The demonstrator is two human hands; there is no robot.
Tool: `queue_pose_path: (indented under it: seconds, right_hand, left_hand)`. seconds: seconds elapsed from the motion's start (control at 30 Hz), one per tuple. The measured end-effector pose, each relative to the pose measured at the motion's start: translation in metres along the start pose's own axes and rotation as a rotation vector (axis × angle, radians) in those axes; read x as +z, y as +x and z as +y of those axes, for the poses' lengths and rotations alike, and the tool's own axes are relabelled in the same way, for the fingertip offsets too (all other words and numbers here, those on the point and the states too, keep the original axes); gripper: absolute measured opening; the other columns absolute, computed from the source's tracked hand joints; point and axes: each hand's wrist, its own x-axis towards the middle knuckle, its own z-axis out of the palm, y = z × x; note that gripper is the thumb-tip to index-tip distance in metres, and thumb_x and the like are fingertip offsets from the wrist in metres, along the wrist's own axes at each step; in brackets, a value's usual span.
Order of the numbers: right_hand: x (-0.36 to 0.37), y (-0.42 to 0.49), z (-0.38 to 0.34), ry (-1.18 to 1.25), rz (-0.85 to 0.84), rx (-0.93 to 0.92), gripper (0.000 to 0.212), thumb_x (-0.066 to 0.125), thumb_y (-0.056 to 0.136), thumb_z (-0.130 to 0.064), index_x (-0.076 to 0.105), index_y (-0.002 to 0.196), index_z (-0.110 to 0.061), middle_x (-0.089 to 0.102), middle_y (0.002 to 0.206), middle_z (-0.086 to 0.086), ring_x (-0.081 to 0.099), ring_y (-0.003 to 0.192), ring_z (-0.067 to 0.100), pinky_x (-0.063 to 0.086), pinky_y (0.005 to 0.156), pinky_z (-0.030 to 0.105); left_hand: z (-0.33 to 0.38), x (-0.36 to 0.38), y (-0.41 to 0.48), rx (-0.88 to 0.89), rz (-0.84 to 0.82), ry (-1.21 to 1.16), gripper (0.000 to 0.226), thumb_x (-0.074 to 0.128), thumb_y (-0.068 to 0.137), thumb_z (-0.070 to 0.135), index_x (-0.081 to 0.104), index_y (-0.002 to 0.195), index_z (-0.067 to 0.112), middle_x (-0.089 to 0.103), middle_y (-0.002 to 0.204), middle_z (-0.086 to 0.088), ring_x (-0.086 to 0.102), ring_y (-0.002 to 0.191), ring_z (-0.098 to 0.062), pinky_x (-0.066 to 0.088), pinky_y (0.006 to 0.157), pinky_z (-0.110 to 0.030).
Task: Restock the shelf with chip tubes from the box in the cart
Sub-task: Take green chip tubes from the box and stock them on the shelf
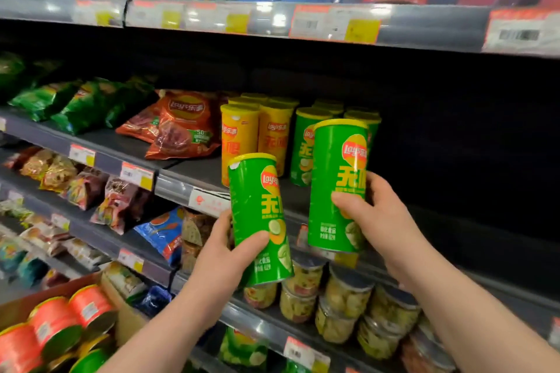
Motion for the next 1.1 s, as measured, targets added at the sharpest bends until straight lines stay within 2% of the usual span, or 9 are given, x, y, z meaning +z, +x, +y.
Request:
queue_pose_path:
  seconds: [0.07,0.13,0.2,0.33,0.47,0.63,0.87,0.97,1.1]
  right_hand:
    - [-0.015,0.015,0.001,-0.039,0.032,-0.014,0.035,0.069,0.082,-0.02,0.05,0.11,-0.025,0.066,0.103,-0.005,0.065,0.087,0.009,0.052,0.07,0.026]
    - [-0.026,0.03,0.005,-0.093,0.087,-0.026,0.036,0.07,0.082,-0.02,0.05,0.111,-0.02,0.065,0.103,-0.001,0.063,0.084,0.01,0.048,0.067,0.025]
    - [-0.031,0.045,0.011,-0.154,0.143,-0.016,0.049,0.072,0.08,-0.021,0.047,0.122,-0.017,0.061,0.11,0.004,0.06,0.09,0.016,0.046,0.075,0.028]
    - [-0.033,0.069,0.023,-0.173,0.151,0.008,0.074,0.078,0.075,-0.021,0.038,0.137,-0.018,0.056,0.127,0.003,0.055,0.112,0.022,0.046,0.094,0.037]
    - [-0.027,0.085,0.03,-0.25,0.154,0.031,0.076,0.08,0.074,-0.022,0.038,0.137,-0.022,0.054,0.132,0.003,0.053,0.117,0.023,0.046,0.095,0.037]
    - [-0.022,0.095,0.035,-0.221,0.154,0.056,0.075,0.077,0.078,-0.019,0.035,0.14,-0.019,0.052,0.135,0.005,0.052,0.119,0.023,0.042,0.089,0.031]
    - [-0.018,0.11,0.036,-0.157,0.161,0.042,0.064,0.075,0.078,-0.007,0.042,0.131,-0.021,0.058,0.12,0.002,0.055,0.102,0.014,0.046,0.088,0.033]
    - [-0.017,0.116,0.035,-0.122,0.162,0.058,0.059,0.073,0.079,-0.006,0.041,0.123,-0.028,0.058,0.116,0.001,0.057,0.1,0.016,0.048,0.087,0.037]
    - [-0.017,0.124,0.035,-0.143,0.174,0.089,0.066,0.072,0.081,-0.008,0.037,0.136,-0.02,0.055,0.11,-0.003,0.054,0.099,0.015,0.044,0.081,0.034]
  left_hand:
    - [0.001,0.014,0.005,0.011,0.001,0.011,0.051,0.071,0.082,0.018,0.05,0.124,0.037,0.07,0.107,0.007,0.069,0.094,-0.015,0.053,0.081,-0.035]
    - [0.002,0.024,0.01,0.026,0.002,0.022,0.04,0.068,0.083,0.016,0.054,0.112,0.04,0.071,0.103,0.01,0.069,0.09,-0.01,0.053,0.077,-0.03]
    - [0.005,0.031,0.014,0.045,0.007,0.054,0.034,0.068,0.082,0.014,0.057,0.102,0.04,0.071,0.099,0.01,0.069,0.086,-0.007,0.051,0.072,-0.026]
    - [0.014,0.038,0.027,0.1,0.009,0.092,0.04,0.07,0.081,0.011,0.053,0.098,0.044,0.069,0.093,0.016,0.068,0.079,0.003,0.051,0.064,-0.017]
    - [0.021,0.04,0.041,0.137,-0.02,0.11,0.042,0.072,0.08,0.013,0.049,0.095,0.044,0.065,0.091,0.024,0.066,0.079,0.005,0.05,0.06,-0.013]
    - [0.03,0.038,0.061,0.173,-0.062,0.127,0.047,0.078,0.076,0.016,0.048,0.095,0.047,0.062,0.101,0.02,0.064,0.089,0.001,0.049,0.071,-0.02]
    - [0.039,0.028,0.092,0.226,-0.107,0.192,0.048,0.078,0.076,0.02,0.047,0.1,0.046,0.062,0.103,0.02,0.06,0.095,0.002,0.051,0.085,-0.031]
    - [0.039,0.028,0.103,0.223,-0.123,0.201,0.058,0.08,0.074,0.024,0.042,0.114,0.04,0.058,0.105,0.022,0.058,0.096,0.003,0.049,0.083,-0.028]
    - [0.037,0.028,0.114,0.232,-0.168,0.215,0.068,0.077,0.075,0.018,0.031,0.12,0.039,0.053,0.102,0.027,0.053,0.096,0.006,0.045,0.079,-0.023]
